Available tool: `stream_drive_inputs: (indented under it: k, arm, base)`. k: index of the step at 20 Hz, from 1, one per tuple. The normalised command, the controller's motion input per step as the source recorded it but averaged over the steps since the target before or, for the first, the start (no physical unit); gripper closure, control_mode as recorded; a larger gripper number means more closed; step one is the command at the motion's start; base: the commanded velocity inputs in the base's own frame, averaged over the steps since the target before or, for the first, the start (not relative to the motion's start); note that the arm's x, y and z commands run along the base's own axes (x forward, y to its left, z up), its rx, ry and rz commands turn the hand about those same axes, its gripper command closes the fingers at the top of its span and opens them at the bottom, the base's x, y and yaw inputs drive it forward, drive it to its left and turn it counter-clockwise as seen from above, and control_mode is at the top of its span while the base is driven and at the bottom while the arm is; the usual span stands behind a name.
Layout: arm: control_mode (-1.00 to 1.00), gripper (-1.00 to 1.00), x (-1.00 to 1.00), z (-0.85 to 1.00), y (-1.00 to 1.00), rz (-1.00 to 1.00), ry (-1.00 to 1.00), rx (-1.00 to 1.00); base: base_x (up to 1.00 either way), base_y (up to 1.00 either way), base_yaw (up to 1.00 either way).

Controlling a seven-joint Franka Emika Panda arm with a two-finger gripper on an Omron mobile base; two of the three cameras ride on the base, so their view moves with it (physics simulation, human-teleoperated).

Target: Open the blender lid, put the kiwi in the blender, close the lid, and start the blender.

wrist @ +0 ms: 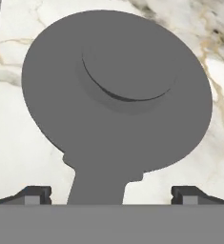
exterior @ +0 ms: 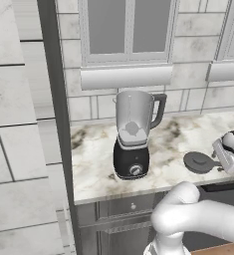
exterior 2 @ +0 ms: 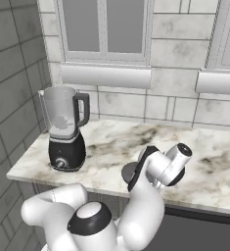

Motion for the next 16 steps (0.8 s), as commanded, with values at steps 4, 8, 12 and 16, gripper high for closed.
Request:
stream_drive_inputs:
  k: [4, 8, 12, 16]
  arm:
    - [-1.0, -1.0, 0.1, -0.26, 0.05, -0.1, 0.01, -0.03]
    - [-1.0, 1.0, 0.01, -0.28, 0.07, -0.09, 0.02, -0.01]
    - [-1.0, 1.0, 0.0, -0.08, 0.2, -0.06, 0.0, 0.0]
    - [-1.0, 1.0, 0.0, -0.01, 0.14, 0.0, 0.0, 0.0]
  base:
    - [0.0, 0.0, 0.0]
    - [0.0, 0.0, 0.0]
    - [0.0, 0.0, 0.0]
    - [0.0, 0.0, 0.0]
